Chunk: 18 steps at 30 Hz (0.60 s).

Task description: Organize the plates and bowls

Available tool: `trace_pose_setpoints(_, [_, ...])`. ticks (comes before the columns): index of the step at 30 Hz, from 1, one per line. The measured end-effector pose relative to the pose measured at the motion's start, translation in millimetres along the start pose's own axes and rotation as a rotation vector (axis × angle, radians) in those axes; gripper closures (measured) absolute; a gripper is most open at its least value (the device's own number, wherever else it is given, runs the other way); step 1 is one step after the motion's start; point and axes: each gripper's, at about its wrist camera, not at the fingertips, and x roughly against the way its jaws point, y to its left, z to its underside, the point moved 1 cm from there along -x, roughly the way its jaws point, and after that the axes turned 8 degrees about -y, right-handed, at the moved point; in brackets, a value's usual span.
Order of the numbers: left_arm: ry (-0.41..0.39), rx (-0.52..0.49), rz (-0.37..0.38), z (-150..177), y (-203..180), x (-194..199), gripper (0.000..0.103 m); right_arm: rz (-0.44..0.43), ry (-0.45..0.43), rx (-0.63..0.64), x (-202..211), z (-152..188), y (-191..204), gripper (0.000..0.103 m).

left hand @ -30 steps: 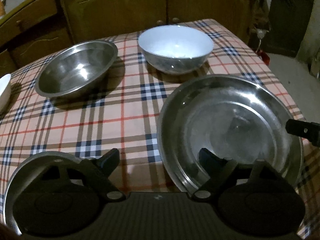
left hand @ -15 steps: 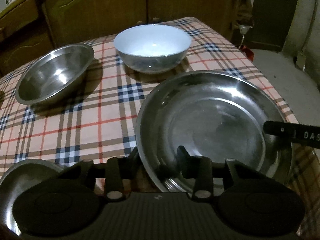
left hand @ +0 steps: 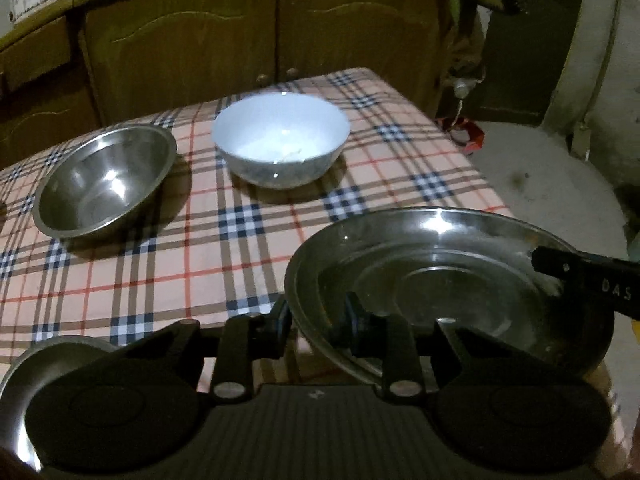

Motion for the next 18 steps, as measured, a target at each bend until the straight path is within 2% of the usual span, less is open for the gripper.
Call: trace_pose_setpoints(18, [-0.14, -0.076, 0.068, -16.4, -26.8, 61.9, 0.075, 0.05, -0.205, -0.088, 91.7, -8.6, -9.4, 0.074])
